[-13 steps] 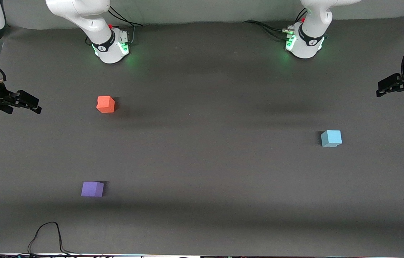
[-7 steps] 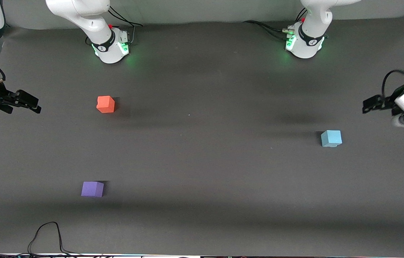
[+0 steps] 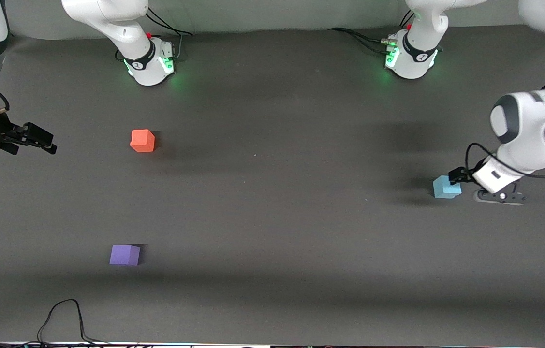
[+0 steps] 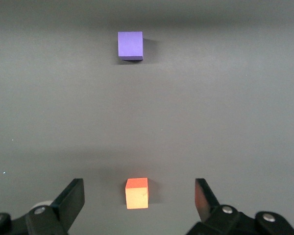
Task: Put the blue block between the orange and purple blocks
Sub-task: 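Lower the left gripper onto the light-blue cube and close it, then lift the blue cube with the left gripper and carry it to mid-table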
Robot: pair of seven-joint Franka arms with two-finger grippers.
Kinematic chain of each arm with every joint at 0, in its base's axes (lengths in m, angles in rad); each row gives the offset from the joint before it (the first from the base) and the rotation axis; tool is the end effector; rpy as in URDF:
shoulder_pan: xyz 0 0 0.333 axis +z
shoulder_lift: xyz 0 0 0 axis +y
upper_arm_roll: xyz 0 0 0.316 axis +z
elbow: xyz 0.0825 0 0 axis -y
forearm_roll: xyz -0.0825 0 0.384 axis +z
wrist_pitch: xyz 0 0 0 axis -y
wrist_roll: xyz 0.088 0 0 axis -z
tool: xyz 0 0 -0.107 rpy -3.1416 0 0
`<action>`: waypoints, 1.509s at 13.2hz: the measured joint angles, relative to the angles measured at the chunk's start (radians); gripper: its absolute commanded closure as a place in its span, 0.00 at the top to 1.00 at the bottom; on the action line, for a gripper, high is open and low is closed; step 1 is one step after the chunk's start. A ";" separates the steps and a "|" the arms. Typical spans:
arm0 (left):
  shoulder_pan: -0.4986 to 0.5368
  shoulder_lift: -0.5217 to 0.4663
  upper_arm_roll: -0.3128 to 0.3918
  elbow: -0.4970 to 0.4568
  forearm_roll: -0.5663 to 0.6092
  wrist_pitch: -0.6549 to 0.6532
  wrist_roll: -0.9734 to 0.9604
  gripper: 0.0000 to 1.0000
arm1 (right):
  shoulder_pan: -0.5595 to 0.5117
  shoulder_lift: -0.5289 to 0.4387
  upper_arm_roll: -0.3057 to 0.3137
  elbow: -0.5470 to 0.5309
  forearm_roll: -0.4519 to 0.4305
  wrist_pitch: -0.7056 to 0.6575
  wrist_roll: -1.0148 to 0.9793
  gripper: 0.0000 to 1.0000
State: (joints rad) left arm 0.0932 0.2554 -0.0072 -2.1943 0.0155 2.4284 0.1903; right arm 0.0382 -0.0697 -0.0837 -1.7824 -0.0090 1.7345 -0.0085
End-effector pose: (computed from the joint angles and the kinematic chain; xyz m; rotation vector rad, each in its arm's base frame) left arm 0.5518 0.0476 0.2660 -3.1310 0.1817 0.0348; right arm 0.5418 -0.0268 0.5761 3.1373 -0.0557 0.0337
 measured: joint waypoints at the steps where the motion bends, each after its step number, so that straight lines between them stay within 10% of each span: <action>1: 0.000 0.036 0.000 -0.010 0.000 0.051 0.000 1.00 | 0.000 0.001 0.001 0.000 0.000 0.002 0.000 1.00; 5: 0.000 0.104 0.000 -0.034 0.000 0.149 0.000 1.00 | 0.001 0.002 0.001 0.000 0.000 0.004 -0.001 1.00; 7: 0.000 0.111 -0.001 -0.035 0.000 0.152 0.001 0.65 | 0.001 0.002 0.001 -0.001 0.000 0.004 -0.001 1.00; 9: 0.000 0.114 -0.002 -0.036 0.000 0.152 0.001 0.51 | 0.002 0.003 0.002 -0.003 0.000 0.004 -0.001 1.00; 15: 0.000 0.109 -0.002 -0.020 0.000 0.142 0.001 0.51 | 0.001 0.002 0.001 -0.008 0.000 0.004 -0.001 1.00; 20: -0.016 0.030 -0.018 0.205 -0.002 -0.229 -0.042 0.51 | 0.002 0.003 0.001 -0.009 0.000 0.005 -0.001 1.00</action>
State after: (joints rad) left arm 0.0774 0.2859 -0.0248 -1.9898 0.0137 2.1991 0.1479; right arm 0.0397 -0.0671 -0.0823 -1.7912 -0.0091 1.7399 -0.0096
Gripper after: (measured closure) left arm 0.471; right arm 0.000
